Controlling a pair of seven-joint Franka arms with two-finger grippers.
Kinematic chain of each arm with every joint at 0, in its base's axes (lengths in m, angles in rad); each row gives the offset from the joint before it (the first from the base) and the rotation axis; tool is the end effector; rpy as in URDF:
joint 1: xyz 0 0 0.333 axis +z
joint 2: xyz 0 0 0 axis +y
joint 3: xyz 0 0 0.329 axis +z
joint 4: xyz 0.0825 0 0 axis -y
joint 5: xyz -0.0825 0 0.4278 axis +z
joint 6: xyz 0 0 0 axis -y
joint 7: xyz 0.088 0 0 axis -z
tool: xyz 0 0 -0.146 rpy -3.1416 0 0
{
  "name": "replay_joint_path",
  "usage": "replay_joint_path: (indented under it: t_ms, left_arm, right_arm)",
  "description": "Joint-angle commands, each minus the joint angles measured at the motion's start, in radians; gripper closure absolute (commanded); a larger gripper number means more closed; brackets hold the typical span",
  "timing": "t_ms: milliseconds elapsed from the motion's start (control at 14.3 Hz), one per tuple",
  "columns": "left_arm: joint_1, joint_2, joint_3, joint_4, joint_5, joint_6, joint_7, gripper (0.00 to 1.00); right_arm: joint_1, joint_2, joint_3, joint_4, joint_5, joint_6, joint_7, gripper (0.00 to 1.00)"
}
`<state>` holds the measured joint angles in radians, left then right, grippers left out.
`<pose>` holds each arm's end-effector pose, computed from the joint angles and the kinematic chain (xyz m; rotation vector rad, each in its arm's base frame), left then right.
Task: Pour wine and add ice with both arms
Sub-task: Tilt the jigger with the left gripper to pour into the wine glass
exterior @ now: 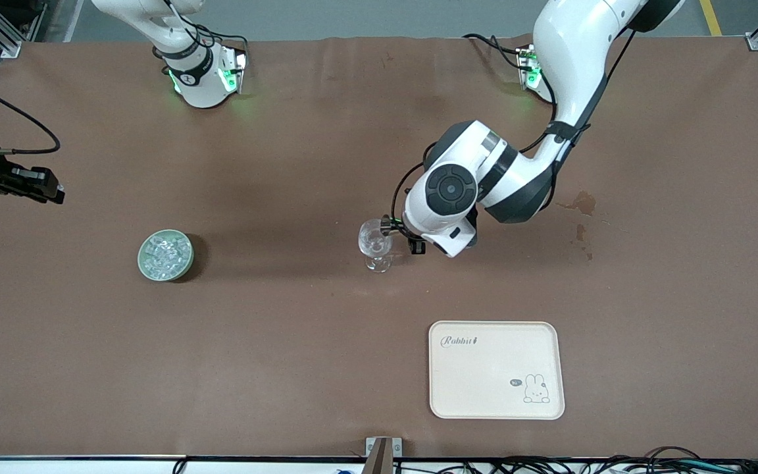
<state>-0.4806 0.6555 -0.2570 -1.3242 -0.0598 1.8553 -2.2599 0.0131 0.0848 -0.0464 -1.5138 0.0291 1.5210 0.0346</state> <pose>0.5819 -0.4907 0.3071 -2.1301 -2.1613 0.3377 0.6162 -0.0151 0.5721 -3.1124 0.1052 0.1208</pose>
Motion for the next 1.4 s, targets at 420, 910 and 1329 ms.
replay_joint_path:
  t_ms: [420, 910, 1329]
  left_arm:
    - [-0.023, 0.016, 0.025, 0.063, 0.008, -0.044, -0.010, 1.00]
    - [0.056, -0.025, 0.015, 0.059, -0.158, -0.042, 0.184, 1.00]
    - [0.171, -0.071, 0.015, 0.053, -0.359, -0.033, 0.417, 1.00]
  right_arm:
    - [-0.005, -0.013, 0.003, -0.011, 0.014, -0.002, 0.014, 0.99]
    - [-0.005, -0.013, 0.003, -0.011, 0.014, -0.002, 0.014, 0.99]
    - [0.018, -0.011, 0.005, -0.013, 0.014, -0.002, 0.048, 0.99]
